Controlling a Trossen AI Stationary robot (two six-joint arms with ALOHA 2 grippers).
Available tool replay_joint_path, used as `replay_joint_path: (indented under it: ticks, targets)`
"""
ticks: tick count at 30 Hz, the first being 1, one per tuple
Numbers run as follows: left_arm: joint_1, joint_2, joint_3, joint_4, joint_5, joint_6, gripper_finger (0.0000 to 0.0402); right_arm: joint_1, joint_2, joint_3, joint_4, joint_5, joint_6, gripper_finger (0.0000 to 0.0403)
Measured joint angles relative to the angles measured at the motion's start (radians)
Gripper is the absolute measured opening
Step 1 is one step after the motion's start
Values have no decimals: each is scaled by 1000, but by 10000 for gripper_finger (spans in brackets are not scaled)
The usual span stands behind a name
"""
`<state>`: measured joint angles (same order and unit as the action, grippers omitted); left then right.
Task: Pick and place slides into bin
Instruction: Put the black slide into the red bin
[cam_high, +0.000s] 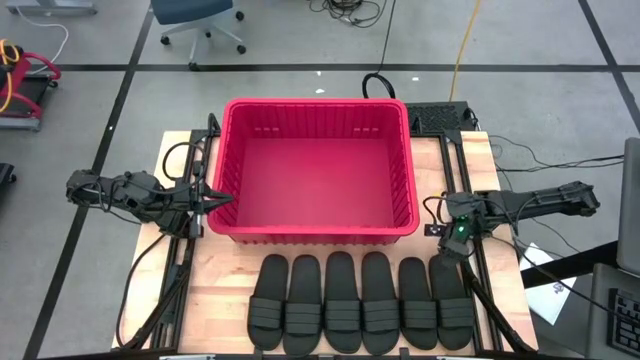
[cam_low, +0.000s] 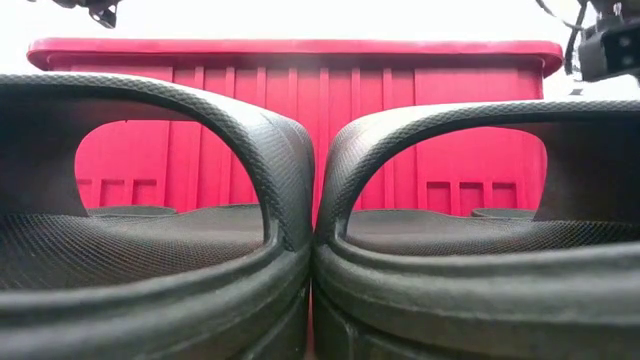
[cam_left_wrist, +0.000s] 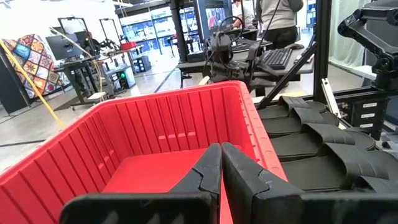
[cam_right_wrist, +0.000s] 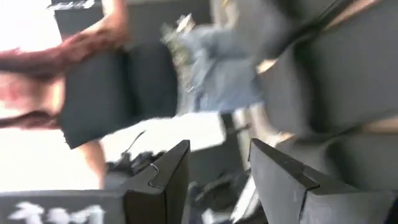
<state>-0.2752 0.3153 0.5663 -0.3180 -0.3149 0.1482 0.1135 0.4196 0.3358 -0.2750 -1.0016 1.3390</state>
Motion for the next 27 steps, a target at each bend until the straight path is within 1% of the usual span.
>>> replay_joint_path:
  ticks: [2, 4, 7, 12, 15, 19, 23, 25, 27]
  targets:
    - [0, 0, 0, 0, 0, 2, 19, 0, -9, 0, 76, 8, 81, 155]
    - [0, 0, 0, 0, 0, 8, 19, 0, -20, 0, 139, 55, 133, 155]
    - [0, 0, 0, 0, 0, 8, 19, 0, -41, 0, 200, 75, 214, 155]
    - [0, 0, 0, 0, 0, 6, 19, 0, -79, 25, 192, 28, 369, 154]
    - [0, 0, 0, 0, 0, 6, 19, 0, -92, 49, 189, 1, 464, 143]
    - [0, 0, 0, 0, 0, 0, 19, 0, -97, 93, 188, -25, 560, 109]
    - [0, 0, 0, 0, 0, 0, 19, 0, -97, 136, 145, -66, 653, 49]
    - [0, 0, 0, 0, 0, 0, 19, 0, -97, 153, 95, -83, 656, 15]
    - [0, 0, 0, 0, 0, 0, 19, 0, -97, 169, 45, -77, 621, 8]
